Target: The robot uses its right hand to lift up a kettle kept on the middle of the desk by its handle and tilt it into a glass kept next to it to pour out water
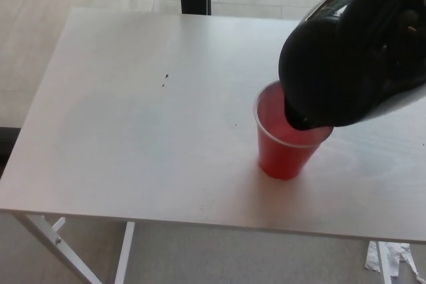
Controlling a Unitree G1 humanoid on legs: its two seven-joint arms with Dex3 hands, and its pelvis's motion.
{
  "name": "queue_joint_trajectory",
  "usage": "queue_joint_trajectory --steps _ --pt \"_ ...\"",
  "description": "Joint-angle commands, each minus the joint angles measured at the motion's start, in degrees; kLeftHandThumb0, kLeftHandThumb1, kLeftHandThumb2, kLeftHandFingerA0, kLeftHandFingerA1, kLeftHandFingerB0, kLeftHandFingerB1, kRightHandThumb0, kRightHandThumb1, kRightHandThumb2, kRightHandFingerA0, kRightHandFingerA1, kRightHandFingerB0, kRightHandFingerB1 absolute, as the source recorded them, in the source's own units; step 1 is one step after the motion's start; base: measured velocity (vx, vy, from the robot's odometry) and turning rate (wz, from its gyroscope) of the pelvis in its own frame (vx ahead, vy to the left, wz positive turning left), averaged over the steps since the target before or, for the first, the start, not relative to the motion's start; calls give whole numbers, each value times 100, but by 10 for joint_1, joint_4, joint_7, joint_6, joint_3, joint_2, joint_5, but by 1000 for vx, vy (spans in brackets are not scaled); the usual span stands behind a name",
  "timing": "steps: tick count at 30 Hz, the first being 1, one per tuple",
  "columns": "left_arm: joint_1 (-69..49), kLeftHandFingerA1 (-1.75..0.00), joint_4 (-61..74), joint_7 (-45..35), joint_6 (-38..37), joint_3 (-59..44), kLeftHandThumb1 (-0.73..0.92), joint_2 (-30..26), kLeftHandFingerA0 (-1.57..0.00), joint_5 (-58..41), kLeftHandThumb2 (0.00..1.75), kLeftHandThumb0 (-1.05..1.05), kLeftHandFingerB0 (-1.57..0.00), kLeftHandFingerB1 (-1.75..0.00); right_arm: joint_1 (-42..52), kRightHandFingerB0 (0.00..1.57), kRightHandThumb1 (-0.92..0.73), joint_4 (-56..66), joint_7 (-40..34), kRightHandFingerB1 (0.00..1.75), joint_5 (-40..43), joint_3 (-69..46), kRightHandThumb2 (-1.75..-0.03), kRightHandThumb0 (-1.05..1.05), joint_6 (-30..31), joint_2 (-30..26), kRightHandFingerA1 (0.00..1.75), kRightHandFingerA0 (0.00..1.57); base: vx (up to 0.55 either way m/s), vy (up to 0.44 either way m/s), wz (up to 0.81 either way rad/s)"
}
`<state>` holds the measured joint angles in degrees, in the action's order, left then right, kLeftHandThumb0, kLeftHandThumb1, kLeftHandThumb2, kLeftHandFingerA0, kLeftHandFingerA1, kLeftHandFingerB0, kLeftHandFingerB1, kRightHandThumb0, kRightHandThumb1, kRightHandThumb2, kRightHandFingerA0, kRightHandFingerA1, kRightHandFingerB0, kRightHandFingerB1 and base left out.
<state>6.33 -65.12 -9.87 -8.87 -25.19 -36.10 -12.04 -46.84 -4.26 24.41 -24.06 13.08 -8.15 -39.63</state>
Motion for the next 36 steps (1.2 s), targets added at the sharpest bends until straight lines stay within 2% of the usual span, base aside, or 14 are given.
queue_joint_trajectory --steps 1,7,10,12,16,17,19,20,22,25,26,30,31,36 --pt "-6 -58 -2 -4 -8 -4 74 -8 -76 -1 63 -77 -54 -52 23 64 -49 -22 5 175 2 -12 -105 -16 17 9 175 86 0 0 0" --pt "-10 -58 0 -2 0 -7 75 -9 -79 -2 62 -77 -57 -51 40 69 -57 -40 -18 163 -3 -49 -98 -18 47 10 175 86 0 0 0" --pt "-14 -59 1 -1 -5 -6 75 -8 -79 0 63 -77 -56 -52 61 88 -54 -32 -30 76 7 -80 -104 -18 75 16 139 92 0 0 0" --pt "-16 -64 -3 0 -8 -7 59 -10 -75 0 83 -81 -54 -58 74 77 -55 -48 -46 126 17 -99 -101 -18 74 28 161 83 0 0 0" --pt "-19 -58 -4 -2 -12 -5 75 -11 -78 2 62 -78 -57 -52 128 72 -58 5 -67 157 26 -156 -92 -20 165 69 175 87 0 0 0" --pt "-17 -57 -4 -5 -8 -9 74 -7 -78 -4 62 -77 -57 -51 141 77 -48 17 -67 162 36 -172 -112 -13 176 79 175 89 0 0 0" --pt "-17 -57 -4 -3 -6 -8 75 -3 -79 -4 63 -77 -56 -51 169 112 -37 33 -63 132 71 -205 -122 -11 180 100 141 123 0 0 0" --pt "-19 -58 -6 -3 -9 -9 75 -4 -78 -4 63 -77 -56 -51 190 87 -33 40 -69 146 81 -221 -135 -13 180 114 168 90 0 0 0" --pt "-20 -63 -6 -5 -7 -11 58 -5 -75 -6 84 -81 -52 -57 218 103 -41 55 -74 122 82 -240 -119 -15 217 142 139 122 0 0 0" --pt "-21 -58 -7 -3 -8 -12 75 -4 -77 -7 63 -76 -54 -52 234 100 -42 72 -80 116 85 -259 -110 -19 254 173 136 121 0 0 0" --pt "-20 -58 -7 -3 -7 -13 74 -4 -77 -8 63 -77 -55 -51 235 86 -42 75 -78 141 85 -262 -116 -16 257 176 175 92 0 0 0" --pt "-25 -63 -4 -3 -12 -9 58 -2 -73 -4 84 -82 -51 -57 250 71 -42 90 -84 149 115 -297 -116 -17 289 212 175 91 0 0 0" --pt "-26 -63 -6 -3 -14 -9 59 -3 -74 -3 84 -81 -51 -56 259 75 -31 93 -88 164 135 -314 -144 -18 281 230 175 92 0 0 0" --pt "-30 -56 -5 -2 -14 -7 77 -2 -76 -2 63 -75 -53 -49 275 81 -40 143 -113 153 108 -329 -143 -17 358 272 171 95 0 0 0"
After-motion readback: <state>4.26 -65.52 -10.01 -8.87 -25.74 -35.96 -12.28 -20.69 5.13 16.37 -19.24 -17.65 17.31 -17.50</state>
